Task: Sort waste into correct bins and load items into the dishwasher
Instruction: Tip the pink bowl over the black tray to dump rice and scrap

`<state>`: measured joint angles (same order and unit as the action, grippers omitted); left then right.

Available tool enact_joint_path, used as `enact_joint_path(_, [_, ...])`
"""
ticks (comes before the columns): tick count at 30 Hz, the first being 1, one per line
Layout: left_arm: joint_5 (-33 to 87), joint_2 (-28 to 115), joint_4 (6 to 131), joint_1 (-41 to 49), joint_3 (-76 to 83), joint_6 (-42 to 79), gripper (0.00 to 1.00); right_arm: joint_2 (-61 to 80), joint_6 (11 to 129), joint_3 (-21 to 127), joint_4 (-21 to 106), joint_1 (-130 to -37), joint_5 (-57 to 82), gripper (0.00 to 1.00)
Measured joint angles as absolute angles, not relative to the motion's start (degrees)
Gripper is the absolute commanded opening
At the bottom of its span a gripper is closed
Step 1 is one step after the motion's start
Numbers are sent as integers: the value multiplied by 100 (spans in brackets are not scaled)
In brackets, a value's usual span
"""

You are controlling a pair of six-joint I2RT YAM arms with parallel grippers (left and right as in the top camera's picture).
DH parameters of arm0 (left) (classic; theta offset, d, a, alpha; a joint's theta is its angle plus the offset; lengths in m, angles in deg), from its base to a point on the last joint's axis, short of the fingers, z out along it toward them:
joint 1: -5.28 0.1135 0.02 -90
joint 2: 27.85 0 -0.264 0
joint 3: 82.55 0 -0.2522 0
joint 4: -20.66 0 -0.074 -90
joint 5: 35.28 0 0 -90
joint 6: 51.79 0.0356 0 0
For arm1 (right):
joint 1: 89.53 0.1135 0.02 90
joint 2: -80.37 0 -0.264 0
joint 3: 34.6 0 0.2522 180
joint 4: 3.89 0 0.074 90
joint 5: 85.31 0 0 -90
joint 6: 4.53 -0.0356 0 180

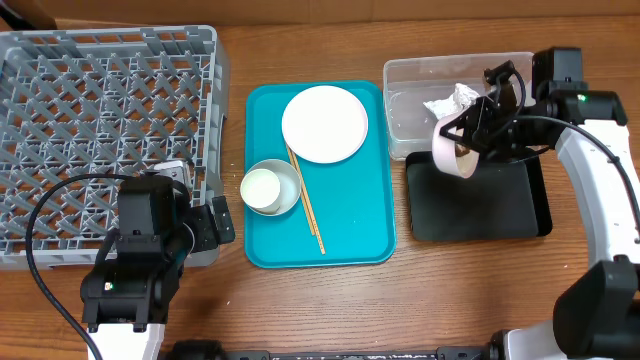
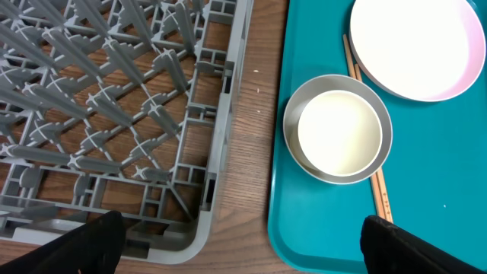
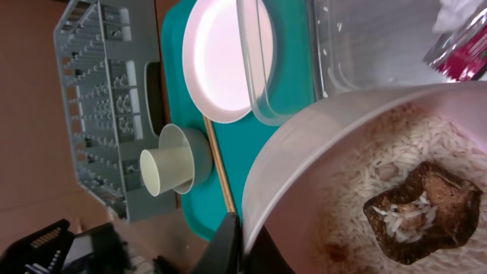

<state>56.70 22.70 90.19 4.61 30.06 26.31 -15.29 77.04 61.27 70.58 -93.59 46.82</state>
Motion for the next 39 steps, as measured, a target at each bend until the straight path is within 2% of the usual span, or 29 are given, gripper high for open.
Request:
enact_joint_path(13, [5668, 2270, 9017, 461, 3006, 2631, 100, -1852, 7698, 4807, 5847, -9549, 6046, 4])
enact_joint_path(27, [5670, 2270, 9019, 461, 3006, 2631, 100, -1852, 7471, 4687, 5855, -10683, 7021, 4])
enact_joint_path(39, [5668, 2270, 9019, 461, 3006, 2631, 100, -1852, 6913, 4687, 5893, -11033, 7838, 4])
